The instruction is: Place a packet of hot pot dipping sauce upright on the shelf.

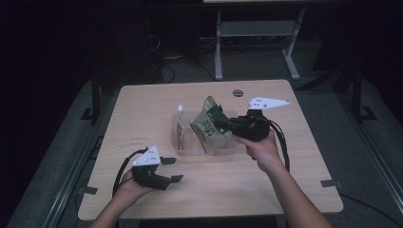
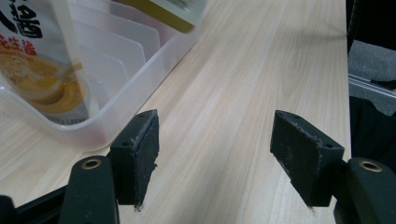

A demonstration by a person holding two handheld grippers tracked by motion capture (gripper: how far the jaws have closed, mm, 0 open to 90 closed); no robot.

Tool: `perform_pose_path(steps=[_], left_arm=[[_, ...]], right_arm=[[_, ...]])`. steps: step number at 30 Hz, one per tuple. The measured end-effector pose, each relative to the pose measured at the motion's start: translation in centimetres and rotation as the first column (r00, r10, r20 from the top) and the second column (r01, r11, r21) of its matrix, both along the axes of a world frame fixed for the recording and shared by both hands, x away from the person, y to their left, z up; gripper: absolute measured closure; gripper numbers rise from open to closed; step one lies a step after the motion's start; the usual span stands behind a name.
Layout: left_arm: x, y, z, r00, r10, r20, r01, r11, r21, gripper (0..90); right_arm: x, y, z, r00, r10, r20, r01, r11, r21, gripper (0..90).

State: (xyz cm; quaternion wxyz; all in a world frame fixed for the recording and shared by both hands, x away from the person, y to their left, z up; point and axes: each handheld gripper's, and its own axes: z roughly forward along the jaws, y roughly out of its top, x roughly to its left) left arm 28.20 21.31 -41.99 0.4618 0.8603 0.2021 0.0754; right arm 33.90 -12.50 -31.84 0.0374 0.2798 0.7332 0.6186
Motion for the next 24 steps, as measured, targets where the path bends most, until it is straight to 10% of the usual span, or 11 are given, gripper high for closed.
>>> perform_pose_path(steps=[24], left_arm=[[0.1, -0.3, -0.4, 0.9995, -0.019, -0.025, 0.019, 0.9997, 0.016, 31.5]], right_arm=[[2.5, 2.2, -1.9, 0.9941, -0.106, -0.023, 0.104, 0.9916, -0.077, 89.1]])
